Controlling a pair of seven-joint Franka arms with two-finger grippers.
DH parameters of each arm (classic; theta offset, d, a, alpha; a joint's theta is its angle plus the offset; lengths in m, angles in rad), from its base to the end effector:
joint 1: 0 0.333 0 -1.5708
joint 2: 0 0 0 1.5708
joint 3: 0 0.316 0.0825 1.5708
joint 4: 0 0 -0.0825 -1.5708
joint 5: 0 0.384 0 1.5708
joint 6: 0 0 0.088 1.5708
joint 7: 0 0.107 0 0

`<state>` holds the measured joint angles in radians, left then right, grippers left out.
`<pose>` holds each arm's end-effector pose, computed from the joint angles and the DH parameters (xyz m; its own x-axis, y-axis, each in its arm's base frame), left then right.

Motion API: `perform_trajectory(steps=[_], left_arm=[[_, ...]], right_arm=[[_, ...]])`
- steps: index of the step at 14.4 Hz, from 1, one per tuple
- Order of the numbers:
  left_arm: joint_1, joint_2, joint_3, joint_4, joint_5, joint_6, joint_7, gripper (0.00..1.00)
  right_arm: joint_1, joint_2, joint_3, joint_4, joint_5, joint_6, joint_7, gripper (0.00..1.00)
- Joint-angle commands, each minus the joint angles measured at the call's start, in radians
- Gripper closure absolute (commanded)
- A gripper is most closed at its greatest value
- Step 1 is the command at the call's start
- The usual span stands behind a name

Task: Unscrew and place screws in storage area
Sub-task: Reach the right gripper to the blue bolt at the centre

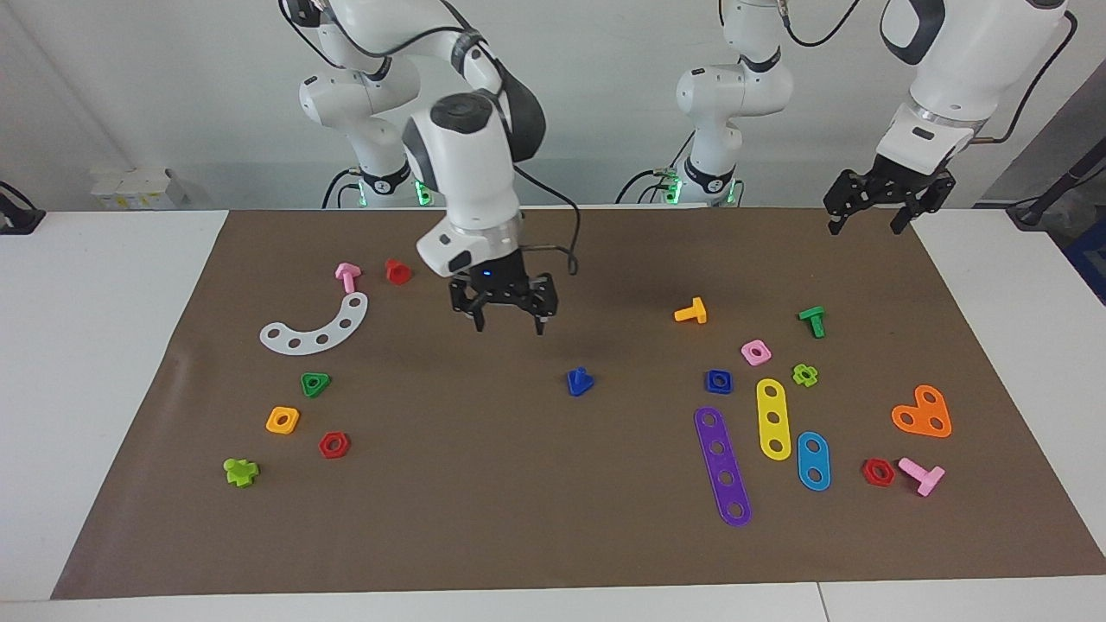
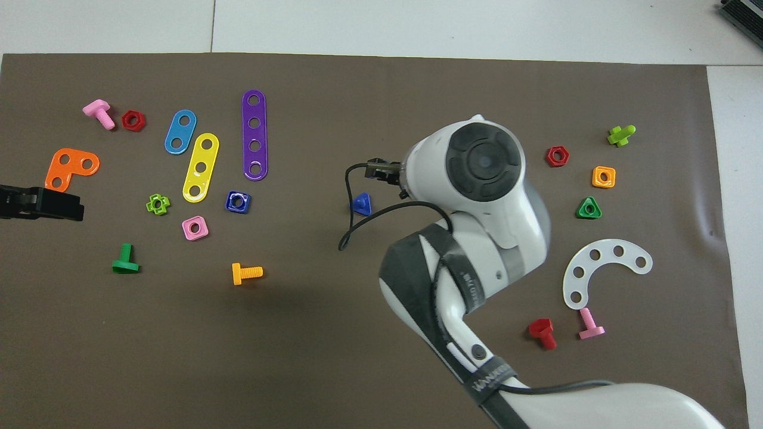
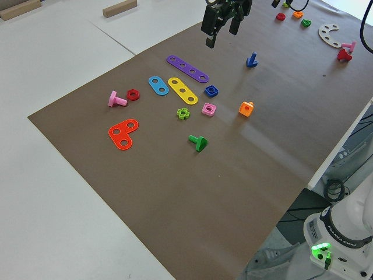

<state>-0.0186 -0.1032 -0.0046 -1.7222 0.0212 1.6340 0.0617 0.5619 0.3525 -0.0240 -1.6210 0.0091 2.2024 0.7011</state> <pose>0.5265 -0.0102 0.6141 0.9962 -0.0861 0.0136 -0.0858 -0.9961 -0.0225 0.5846 0.3514 0.4423 0.9692 -0.1747 0.1734 -0.1501 -0.9778 -0.1465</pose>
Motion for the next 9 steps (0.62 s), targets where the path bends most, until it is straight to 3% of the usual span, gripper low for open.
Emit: perform_trajectory(steps=[1, 5, 9], left_arm=[[0.005, -0.023, 0.006, -0.028, 0.025, 0.007, 0.001, 0.0], [0.005, -0.023, 0.008, -0.028, 0.025, 0.009, 0.0, 0.0], [0.005, -0.023, 0.008, -0.028, 0.025, 0.009, 0.0, 0.0]], right_arm=[[0.068, 0.126, -0.004, 0.047, -0.073, 0.063, 0.031, 0.0], [0.09, 0.215, -0.004, 0.043, -0.205, 0.204, 0.037, 0.02], [0.089, 0.226, -0.002, 0.038, -0.213, 0.207, -0.011, 0.28]])
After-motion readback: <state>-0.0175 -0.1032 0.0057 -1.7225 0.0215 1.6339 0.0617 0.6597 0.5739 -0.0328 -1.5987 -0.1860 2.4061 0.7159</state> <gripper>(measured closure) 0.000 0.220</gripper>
